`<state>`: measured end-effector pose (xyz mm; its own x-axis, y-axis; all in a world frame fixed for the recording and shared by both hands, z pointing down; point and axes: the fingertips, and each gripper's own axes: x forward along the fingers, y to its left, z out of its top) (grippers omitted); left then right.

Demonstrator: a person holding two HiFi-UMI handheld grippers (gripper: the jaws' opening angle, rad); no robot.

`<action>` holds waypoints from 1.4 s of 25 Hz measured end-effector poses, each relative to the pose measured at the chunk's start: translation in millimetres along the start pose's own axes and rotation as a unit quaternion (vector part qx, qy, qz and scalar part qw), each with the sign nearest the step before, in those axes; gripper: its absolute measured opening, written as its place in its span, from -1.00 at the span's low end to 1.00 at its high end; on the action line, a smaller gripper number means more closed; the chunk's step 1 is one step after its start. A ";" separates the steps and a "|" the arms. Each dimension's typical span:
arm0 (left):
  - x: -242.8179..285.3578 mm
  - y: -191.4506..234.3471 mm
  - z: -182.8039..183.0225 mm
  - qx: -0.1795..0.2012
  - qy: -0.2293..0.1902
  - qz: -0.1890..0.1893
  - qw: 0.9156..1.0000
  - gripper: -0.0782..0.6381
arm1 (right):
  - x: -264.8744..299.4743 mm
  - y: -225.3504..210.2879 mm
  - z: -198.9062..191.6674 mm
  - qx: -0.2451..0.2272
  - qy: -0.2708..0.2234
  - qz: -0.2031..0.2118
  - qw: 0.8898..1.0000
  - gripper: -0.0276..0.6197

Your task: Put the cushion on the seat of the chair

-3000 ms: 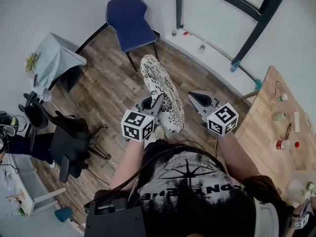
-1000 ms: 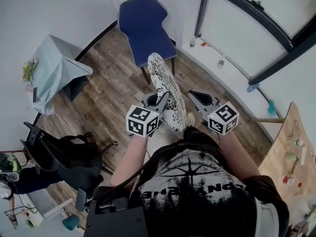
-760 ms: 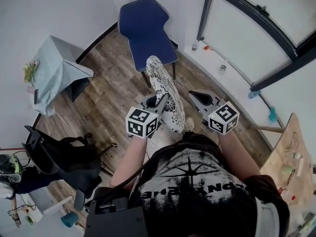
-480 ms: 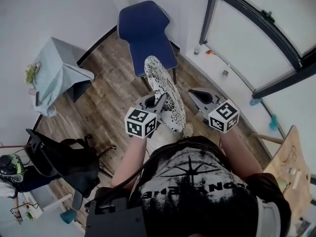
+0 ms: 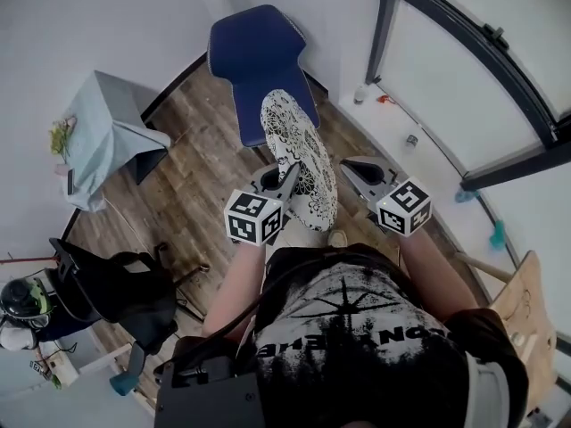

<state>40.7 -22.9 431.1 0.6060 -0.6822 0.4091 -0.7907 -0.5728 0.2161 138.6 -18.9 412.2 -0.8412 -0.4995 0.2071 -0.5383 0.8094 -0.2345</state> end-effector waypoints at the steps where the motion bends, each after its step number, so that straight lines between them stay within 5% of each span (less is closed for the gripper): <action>1: 3.3 0.6 0.5 0.000 0.001 0.001 1.000 -0.71 | -0.1 -3.3 -1.1 0.001 0.000 0.000 1.000 -0.86; 17: 63.2 49.5 9.8 -0.020 0.004 -0.019 1.000 -0.71 | 40.1 -57.2 -2.8 0.011 0.022 -0.011 1.000 -0.86; 35: 166.3 199.4 72.1 -0.067 0.021 -0.086 0.994 -0.71 | 179.6 -168.6 40.4 0.043 0.029 -0.060 0.997 -0.86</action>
<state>-9.9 -283.3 478.3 0.7309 -0.5586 0.3921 -0.6823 -0.6112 0.4011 76.2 -257.6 450.6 -0.7674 -0.5706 0.2925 -0.6396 0.7138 -0.2855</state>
